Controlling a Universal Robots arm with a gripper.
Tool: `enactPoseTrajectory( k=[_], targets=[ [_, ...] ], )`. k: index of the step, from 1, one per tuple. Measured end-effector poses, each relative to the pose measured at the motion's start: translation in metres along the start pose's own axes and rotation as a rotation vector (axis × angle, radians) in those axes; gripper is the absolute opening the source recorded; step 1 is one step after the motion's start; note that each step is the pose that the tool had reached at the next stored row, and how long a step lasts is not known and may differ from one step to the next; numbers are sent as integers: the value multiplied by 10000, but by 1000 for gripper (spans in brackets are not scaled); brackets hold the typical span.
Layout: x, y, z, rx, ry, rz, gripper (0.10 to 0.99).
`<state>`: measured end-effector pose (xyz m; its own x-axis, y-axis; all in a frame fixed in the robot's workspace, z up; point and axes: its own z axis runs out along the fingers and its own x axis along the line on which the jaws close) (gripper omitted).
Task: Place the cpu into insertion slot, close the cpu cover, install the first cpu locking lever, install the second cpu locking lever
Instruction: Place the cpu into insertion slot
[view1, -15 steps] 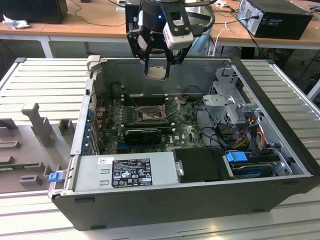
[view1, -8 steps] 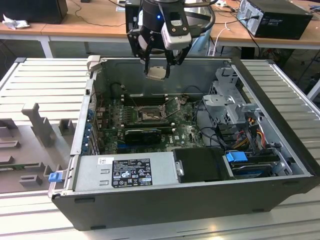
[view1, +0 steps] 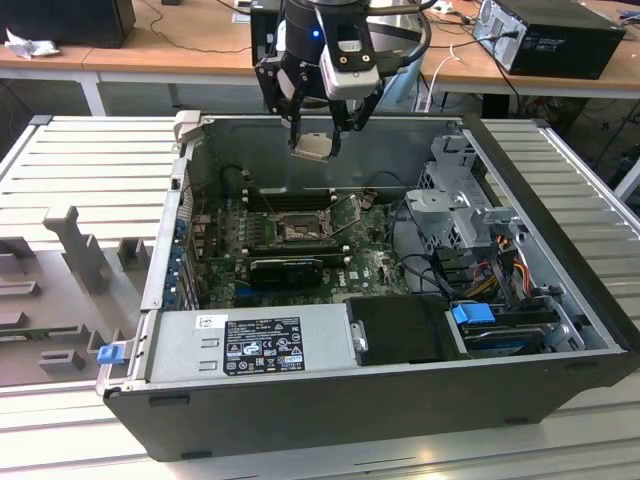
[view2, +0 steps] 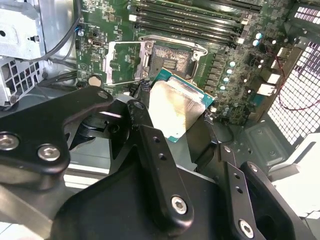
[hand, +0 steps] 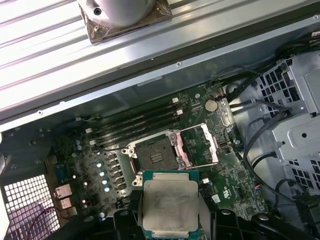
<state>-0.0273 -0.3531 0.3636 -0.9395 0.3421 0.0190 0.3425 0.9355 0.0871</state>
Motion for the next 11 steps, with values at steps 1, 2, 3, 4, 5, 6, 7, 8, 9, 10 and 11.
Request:
enactPoseTrajectory(
  k=[1,2,3,4,5,6,7,8,9,10,11],
  targets=[
    [0,0,0,-1,-4,46,537],
    [0,0,0,-1,-7,76,537],
    [0,0,0,-2,-8,93,537],
    [0,0,0,-2,-10,112,537],
    [0,0,0,-3,-13,145,537],
    [0,0,0,-4,-16,173,537],
    [0,0,0,-3,-17,191,537],
    [0,0,0,-4,-18,208,537],
    [0,0,0,-4,-21,234,537],
    [0,0,0,-5,-22,250,537],
    [0,0,0,-5,-25,290,537]
  ],
)
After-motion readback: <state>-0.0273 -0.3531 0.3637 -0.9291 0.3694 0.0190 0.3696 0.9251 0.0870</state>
